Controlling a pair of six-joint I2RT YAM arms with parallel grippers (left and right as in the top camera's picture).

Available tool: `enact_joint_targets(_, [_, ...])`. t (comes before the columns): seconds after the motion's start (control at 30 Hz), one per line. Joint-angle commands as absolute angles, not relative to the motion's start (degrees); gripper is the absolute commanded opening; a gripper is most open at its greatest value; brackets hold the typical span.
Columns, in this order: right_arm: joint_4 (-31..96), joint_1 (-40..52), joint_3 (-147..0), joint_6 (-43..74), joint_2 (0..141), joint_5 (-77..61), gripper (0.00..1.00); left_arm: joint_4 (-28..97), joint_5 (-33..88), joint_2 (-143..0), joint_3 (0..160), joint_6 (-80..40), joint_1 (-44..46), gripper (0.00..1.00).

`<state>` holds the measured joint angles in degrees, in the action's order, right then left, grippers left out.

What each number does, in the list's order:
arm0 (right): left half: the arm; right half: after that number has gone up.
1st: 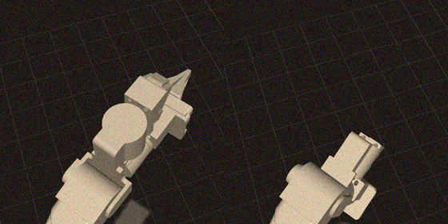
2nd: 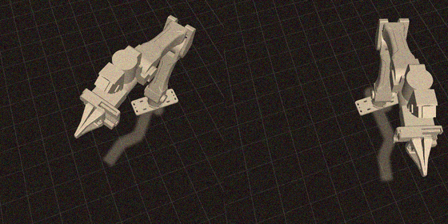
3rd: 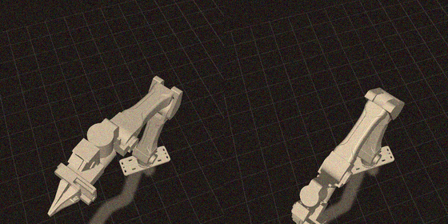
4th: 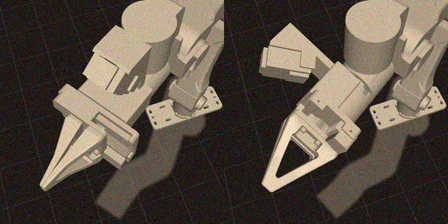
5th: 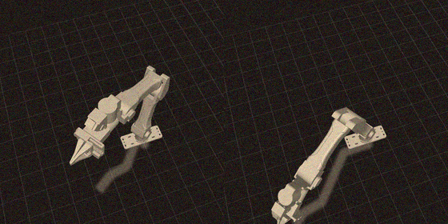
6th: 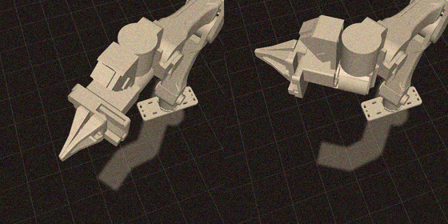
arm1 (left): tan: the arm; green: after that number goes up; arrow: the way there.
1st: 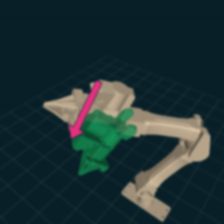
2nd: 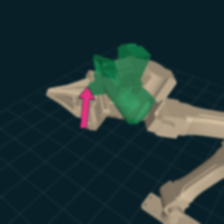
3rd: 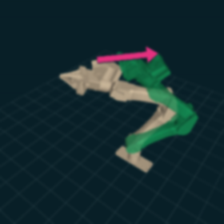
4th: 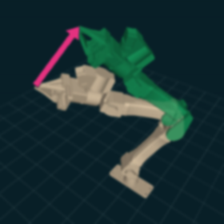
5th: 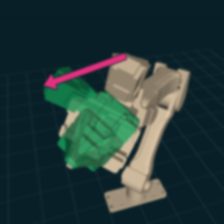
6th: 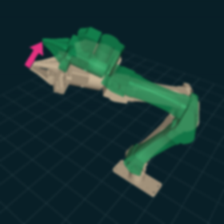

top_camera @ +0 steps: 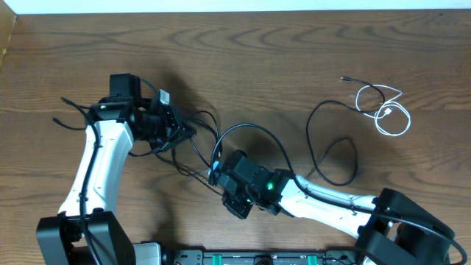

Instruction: Untangle cables

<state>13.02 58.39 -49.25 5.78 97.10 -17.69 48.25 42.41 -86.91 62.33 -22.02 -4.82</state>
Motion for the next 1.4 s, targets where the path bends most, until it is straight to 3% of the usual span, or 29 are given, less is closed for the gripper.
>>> enact_joint_targets(0.0, [14.7, 57.3, -49.7, 7.5, 96.1, -17.5, 0.01, 48.9, 45.4, -86.9, 62.2, -19.4, -6.4, 0.09])
enact_joint_targets(0.4, [32.5, 44.5, -53.8, 7.6, 76.2, -18.6, 0.01, 51.6, 39.8, -86.9, 62.1, -17.6, -9.0, 0.08])
enact_joint_targets(0.93, [35.0, 24.1, -53.8, 14.4, 45.4, -14.3, 0.01, 51.6, 39.4, -86.9, 62.1, -17.6, -9.0, 0.08])
enact_joint_targets(1.37, [39.3, 9.1, -53.8, 26.1, 38.1, -3.1, 0.01, 51.6, 39.3, -86.9, 62.1, -17.6, -9.0, 0.08])
